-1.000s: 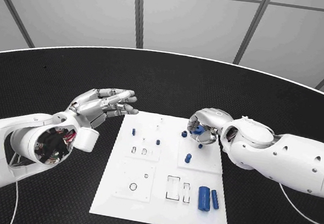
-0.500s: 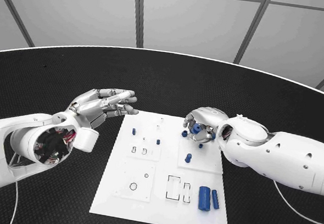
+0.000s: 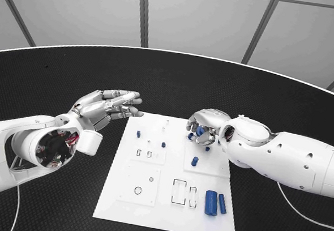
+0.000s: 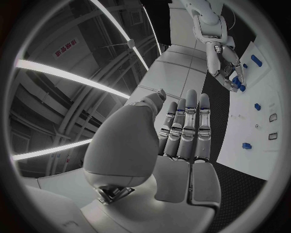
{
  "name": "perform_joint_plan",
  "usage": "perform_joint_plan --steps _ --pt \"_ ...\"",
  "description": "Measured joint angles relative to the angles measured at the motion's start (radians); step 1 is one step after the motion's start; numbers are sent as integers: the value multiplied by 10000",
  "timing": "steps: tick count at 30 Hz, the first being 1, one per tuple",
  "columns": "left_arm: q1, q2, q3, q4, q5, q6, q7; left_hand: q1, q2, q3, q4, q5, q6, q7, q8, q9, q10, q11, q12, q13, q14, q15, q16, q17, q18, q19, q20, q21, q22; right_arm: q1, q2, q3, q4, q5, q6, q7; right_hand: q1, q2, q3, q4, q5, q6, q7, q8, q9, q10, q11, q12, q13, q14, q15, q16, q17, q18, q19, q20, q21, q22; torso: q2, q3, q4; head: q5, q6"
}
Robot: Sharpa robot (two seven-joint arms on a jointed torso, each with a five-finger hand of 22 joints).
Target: Assemble the parts on the task board
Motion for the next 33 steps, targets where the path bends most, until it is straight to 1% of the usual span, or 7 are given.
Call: perform_joint_plan --steps 3,7,12,17,19,27,33 --pt "0 -1 0 3 0 -1 0 0 0 0 0 0 0 0 0 0 0 0 0 0 0 0 0 -1 0 0 0 0 0 0 36 -1 -54 0 40 3 0 0 0 0 0 3 3 0 7 0 0 0 0 0 0 0 11 0 0 0 0 29 -1 4 -6 8 -12" --pt "0 -2 0 10 0 1 -1 0 0 0 0 0 0 0 0 0 0 0 0 0 0 0 0 -1 0 0 0 0 -1 -1 80 -1 -115 0 88 12 0 0 28 28 0 145 104 0 53 67 -67 68 0 0 0 0 17 0 0 0 0 55 -4 4 -8 10 -43" --pt "0 -4 0 16 0 7 -5 0 0 0 0 0 0 0 0 0 0 0 0 0 0 0 0 8 0 0 0 0 -1 -1 121 -2 -209 0 126 2 0 0 31 32 0 201 127 39 69 124 -47 68 10 0 0 0 22 -1 0 0 0 68 -7 2 -6 10 -72" --pt "0 -9 0 19 0 5 -9 0 0 0 0 0 0 0 0 0 0 0 0 0 0 0 0 7 0 0 0 0 -1 -3 168 -3 -278 0 191 9 0 0 55 56 0 265 173 39 90 174 -97 122 21 0 0 0 22 0 0 0 0 90 -14 1 -6 14 -95" --pt "0 -8 0 22 0 9 -11 0 0 0 0 0 0 0 0 -1 0 0 0 0 0 0 0 7 -1 0 0 0 -2 -7 192 -3 -296 0 218 16 0 0 55 56 0 292 145 80 102 215 -91 157 29 0 0 12 22 -1 0 0 0 90 -15 0 -6 20 -105" --pt "0 -9 0 27 0 23 -17 -36 36 28 -28 0 0 -1 0 10 -37 37 0 0 -73 0 66 23 0 0 0 0 -2 -21 243 -5 -346 0 285 45 54 55 55 55 0 487 199 166 156 417 -194 274 73 0 0 48 47 0 40 -40 0 140 -15 0 -10 39 -138" --pt "0 -3 0 27 0 19 -20 -36 36 28 -28 0 0 0 0 10 -37 37 0 0 -73 0 66 22 0 0 0 0 -3 -30 282 -5 -367 1 333 74 54 55 55 55 0 532 171 166 173 503 -211 312 96 -36 -37 60 46 -1 40 -40 0 158 -18 0 -10 46 -172"
